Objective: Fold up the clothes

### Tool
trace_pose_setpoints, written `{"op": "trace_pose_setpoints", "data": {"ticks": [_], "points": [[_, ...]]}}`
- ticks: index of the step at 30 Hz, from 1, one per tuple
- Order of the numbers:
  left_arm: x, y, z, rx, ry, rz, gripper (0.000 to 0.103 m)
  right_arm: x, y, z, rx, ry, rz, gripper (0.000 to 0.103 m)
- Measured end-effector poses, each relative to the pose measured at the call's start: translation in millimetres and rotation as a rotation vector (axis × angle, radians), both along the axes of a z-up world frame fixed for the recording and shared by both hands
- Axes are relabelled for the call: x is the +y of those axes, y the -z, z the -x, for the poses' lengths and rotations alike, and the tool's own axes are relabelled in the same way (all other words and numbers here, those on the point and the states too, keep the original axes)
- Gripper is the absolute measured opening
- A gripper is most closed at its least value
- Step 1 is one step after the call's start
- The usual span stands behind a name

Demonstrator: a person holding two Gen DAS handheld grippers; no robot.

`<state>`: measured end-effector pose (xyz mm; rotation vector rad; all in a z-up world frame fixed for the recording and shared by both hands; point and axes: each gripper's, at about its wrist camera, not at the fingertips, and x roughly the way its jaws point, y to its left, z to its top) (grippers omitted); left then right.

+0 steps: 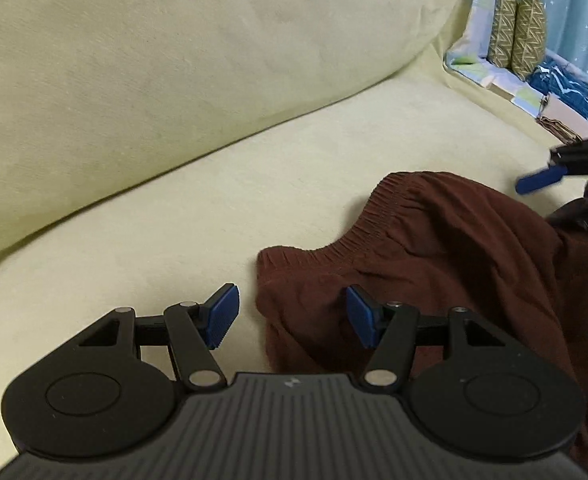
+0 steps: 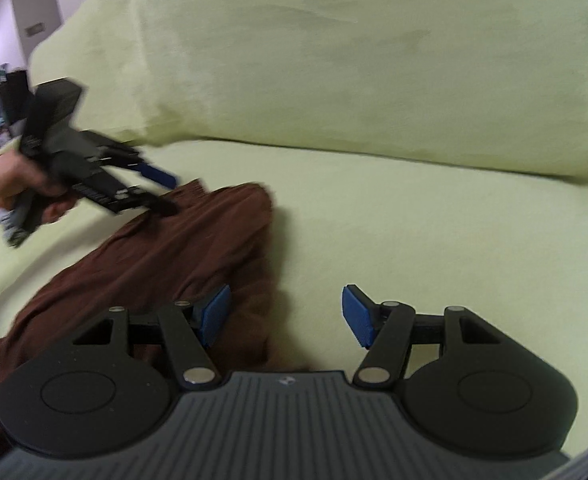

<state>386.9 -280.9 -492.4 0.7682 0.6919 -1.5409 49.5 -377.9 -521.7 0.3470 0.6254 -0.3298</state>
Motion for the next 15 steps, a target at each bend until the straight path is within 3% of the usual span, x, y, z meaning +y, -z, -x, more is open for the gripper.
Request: {"op": "trace_pose_setpoints", "data": {"ticks": [2,5,6,11,15], "points": [[-6,3,-1,0.016,0.003,-0.028,0.055,8,0,1,0.004,-0.017,-0.003,0.058],[-8,4,3,0.015,0.001,-0.035,0.036,28,1,1,0.01,-0.057,0.001,0.058],[-8,3,5,0.008,0.0,-0.031,0.006,32,0,1,0.014,-0.065,0.009,0.058],[34,-26,2,-0.073,-0.044,0.086,0.004,48,-6,2,0.01,-0.085,-0.002,0.06],[67,-32,-17,-0.119,-0.123,0.066,0.004,56,-18,5,-0.032,-0.109,-0.044,0.06]]}}
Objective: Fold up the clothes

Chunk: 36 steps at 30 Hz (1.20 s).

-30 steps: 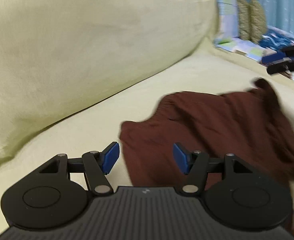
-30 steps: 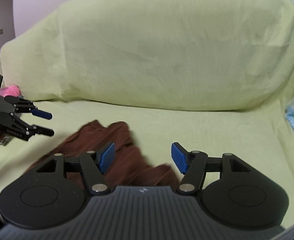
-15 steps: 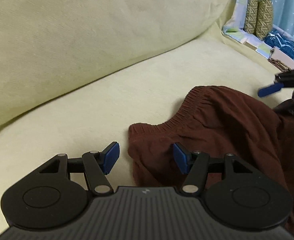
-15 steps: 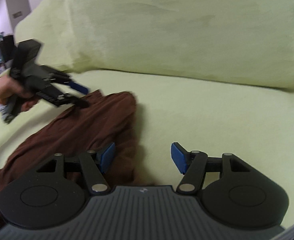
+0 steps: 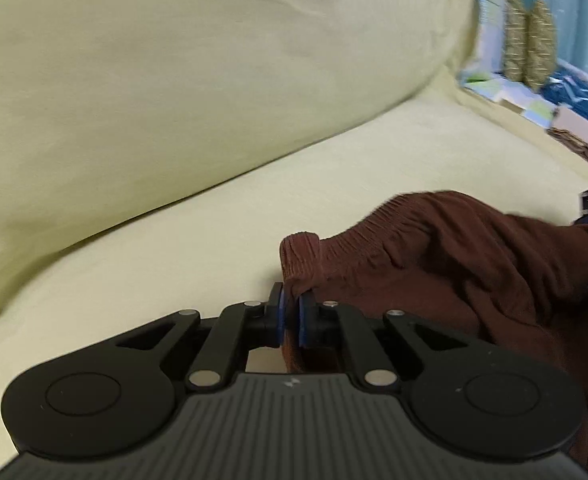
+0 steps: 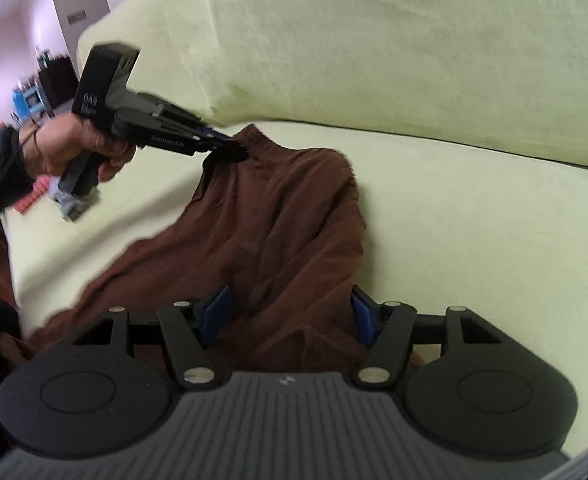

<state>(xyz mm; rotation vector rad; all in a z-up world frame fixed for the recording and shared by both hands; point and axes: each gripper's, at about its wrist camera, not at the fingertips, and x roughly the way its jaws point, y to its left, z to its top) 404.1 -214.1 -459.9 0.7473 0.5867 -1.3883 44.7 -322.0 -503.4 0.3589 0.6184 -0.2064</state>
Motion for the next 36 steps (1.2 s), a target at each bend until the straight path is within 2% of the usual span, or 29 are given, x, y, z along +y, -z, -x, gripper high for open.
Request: {"op": "trace_pose_setpoints", "data": {"ticks": [6,11,17,19,22,25,29,30,31,32,34,36], "points": [[41,16,-9,-0.009,-0.029,-0.077,0.004,22,-12,-7,0.014,-0.125,-0.047,0.061],[70,23,-6,-0.005,-0.02,-0.081,0.004,-6,-25,0,-0.042,0.018,-0.048,0.062],[93,32,-12,0.029,-0.022,-0.078,0.004,-39,-28,-12,-0.107,0.113,-0.076,0.062],[101,34,-14,0.037,-0.023,-0.074,0.004,-45,-22,-25,-0.061,0.12,-0.048,0.062],[112,37,-18,0.048,-0.024,-0.063,0.004,-43,-11,-50,0.024,0.058,-0.015,0.062],[116,38,-21,0.063,-0.027,-0.051,0.004,-25,-6,-63,0.064,-0.053,-0.009,0.062],[118,39,-23,0.073,-0.029,-0.037,0.004,5,6,-78,0.156,-0.163,0.083,0.058],[119,39,-24,0.073,-0.029,-0.035,0.004,10,8,-78,0.168,-0.167,0.103,0.054],[118,39,-24,0.071,-0.029,-0.035,0.004,13,8,-76,0.169,-0.165,0.112,0.043],[118,38,-23,0.065,-0.03,-0.035,0.004,14,8,-74,0.164,-0.159,0.111,0.036],[117,35,-23,0.06,-0.033,-0.028,0.003,15,3,-70,0.14,-0.135,0.123,0.011],[118,32,-23,0.053,-0.039,-0.015,0.003,19,1,-69,0.117,-0.113,0.144,0.003]]}}
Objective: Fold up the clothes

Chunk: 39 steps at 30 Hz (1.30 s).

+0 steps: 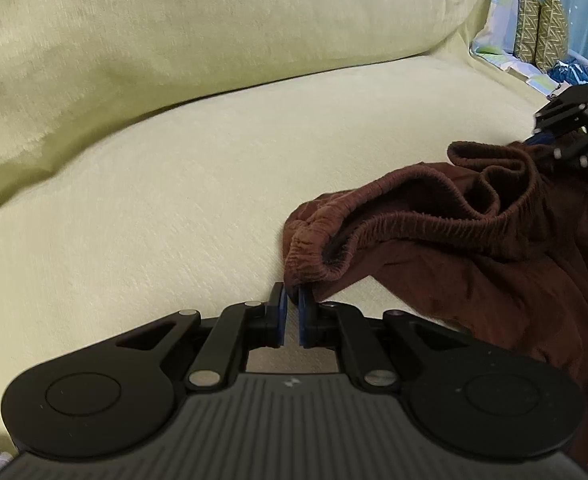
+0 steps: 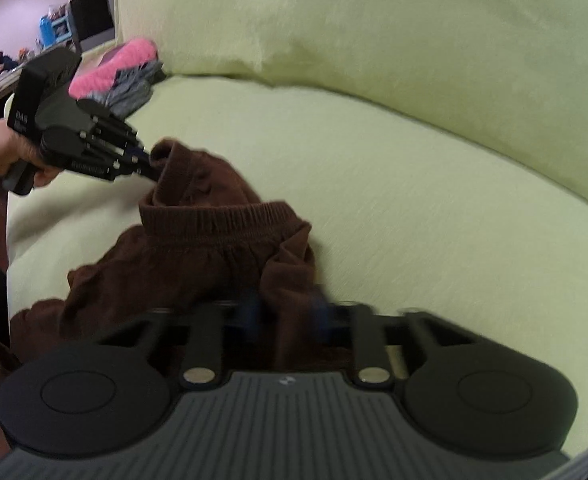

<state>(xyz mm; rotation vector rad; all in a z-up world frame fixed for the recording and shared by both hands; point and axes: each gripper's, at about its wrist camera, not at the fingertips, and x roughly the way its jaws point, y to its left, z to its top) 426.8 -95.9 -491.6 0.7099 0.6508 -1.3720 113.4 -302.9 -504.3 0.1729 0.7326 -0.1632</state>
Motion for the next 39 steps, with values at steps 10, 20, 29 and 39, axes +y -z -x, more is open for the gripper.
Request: {"op": "trace_pose_setpoints", "data": {"ticks": [10,20,29,39], "points": [[-57,-24,-6,-0.008,-0.075,0.086,0.0,-41,-46,27,-0.215,0.32,0.238,0.002],[-135,7,-9,0.013,-0.082,0.061,0.008,-129,14,15,-0.038,0.507,0.315,0.014],[-129,0,-21,0.153,-0.086,0.103,0.038,-103,-5,42,-0.152,0.573,0.277,0.032],[-116,-13,-27,0.279,-0.067,0.166,0.052,-18,-20,133,-0.254,0.72,0.166,0.045]]}}
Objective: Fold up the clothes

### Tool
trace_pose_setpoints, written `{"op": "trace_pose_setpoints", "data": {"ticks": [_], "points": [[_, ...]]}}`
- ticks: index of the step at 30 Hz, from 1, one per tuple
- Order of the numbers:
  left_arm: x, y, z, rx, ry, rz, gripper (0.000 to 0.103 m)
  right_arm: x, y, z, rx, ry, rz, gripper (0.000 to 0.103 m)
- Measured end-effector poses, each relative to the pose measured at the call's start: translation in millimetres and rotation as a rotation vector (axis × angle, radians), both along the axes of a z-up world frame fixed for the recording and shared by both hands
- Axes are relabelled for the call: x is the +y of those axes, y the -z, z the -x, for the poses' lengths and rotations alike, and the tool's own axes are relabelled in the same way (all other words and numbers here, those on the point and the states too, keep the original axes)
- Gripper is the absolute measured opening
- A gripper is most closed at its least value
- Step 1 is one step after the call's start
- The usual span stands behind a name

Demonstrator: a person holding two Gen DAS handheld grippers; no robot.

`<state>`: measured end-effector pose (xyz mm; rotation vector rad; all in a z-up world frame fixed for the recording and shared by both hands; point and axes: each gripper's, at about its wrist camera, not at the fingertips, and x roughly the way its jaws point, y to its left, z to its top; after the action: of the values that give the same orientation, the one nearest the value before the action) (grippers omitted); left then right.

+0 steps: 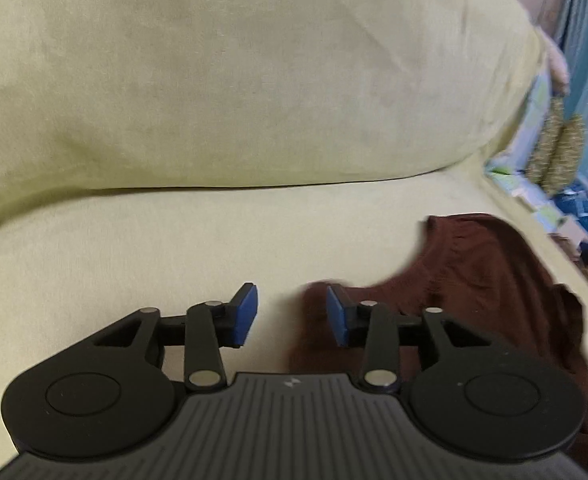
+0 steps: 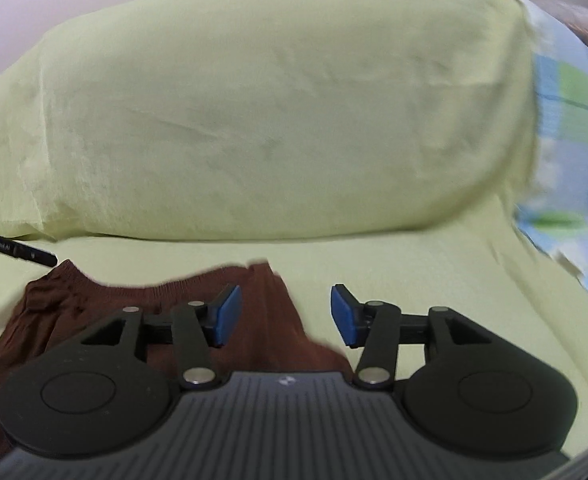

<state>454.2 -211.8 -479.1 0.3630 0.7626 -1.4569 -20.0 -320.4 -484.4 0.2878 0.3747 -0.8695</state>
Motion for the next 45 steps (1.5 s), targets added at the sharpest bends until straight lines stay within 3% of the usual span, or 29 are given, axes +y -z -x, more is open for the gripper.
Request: {"op": "trace_pose_setpoints", "data": {"ticks": [6,7,10,16,20,21,22,24,25,30,35,38,41,45], "points": [[-22,26,25,-0.069,0.04,-0.123,0.05,38,17,7,0.029,-0.036,-0.046,0.052],[-25,29,28,-0.085,0.039,-0.136,0.036,43,20,5,0.045,-0.051,-0.044,0.052],[-29,34,31,-0.122,0.017,-0.145,0.015,50,25,-9,0.071,-0.081,-0.05,0.052],[-32,31,26,-0.19,-0.09,-0.086,0.011,57,31,-29,0.149,-0.059,-0.029,0.052],[-38,38,30,-0.205,-0.099,-0.111,0.016,60,35,-39,0.24,-0.033,0.013,0.049],[-37,37,32,-0.209,-0.101,-0.113,0.019,58,35,-38,0.235,-0.025,0.001,0.035],[-33,34,34,-0.201,-0.1,-0.115,0.03,56,35,-35,0.218,-0.017,-0.013,0.018],[-23,27,35,-0.194,-0.092,-0.105,0.043,53,30,-21,0.179,0.02,-0.04,0.006],[-18,22,37,-0.207,-0.088,-0.1,0.043,52,28,-16,0.165,0.033,-0.046,0.004],[14,-7,54,-0.243,-0.081,-0.069,0.044,56,18,35,0.054,0.186,-0.075,0.002],[30,-26,71,-0.277,-0.036,-0.075,0.046,60,26,83,0.034,0.376,-0.156,0.004],[30,-33,80,-0.279,-0.016,-0.085,0.049,73,28,98,0.046,0.453,-0.162,0.018],[26,-37,81,-0.256,-0.012,-0.084,0.052,81,18,107,0.005,0.439,-0.124,0.022],[-13,-38,99,-0.216,0.066,-0.071,0.052,62,7,89,-0.027,0.281,-0.108,0.033]]}}
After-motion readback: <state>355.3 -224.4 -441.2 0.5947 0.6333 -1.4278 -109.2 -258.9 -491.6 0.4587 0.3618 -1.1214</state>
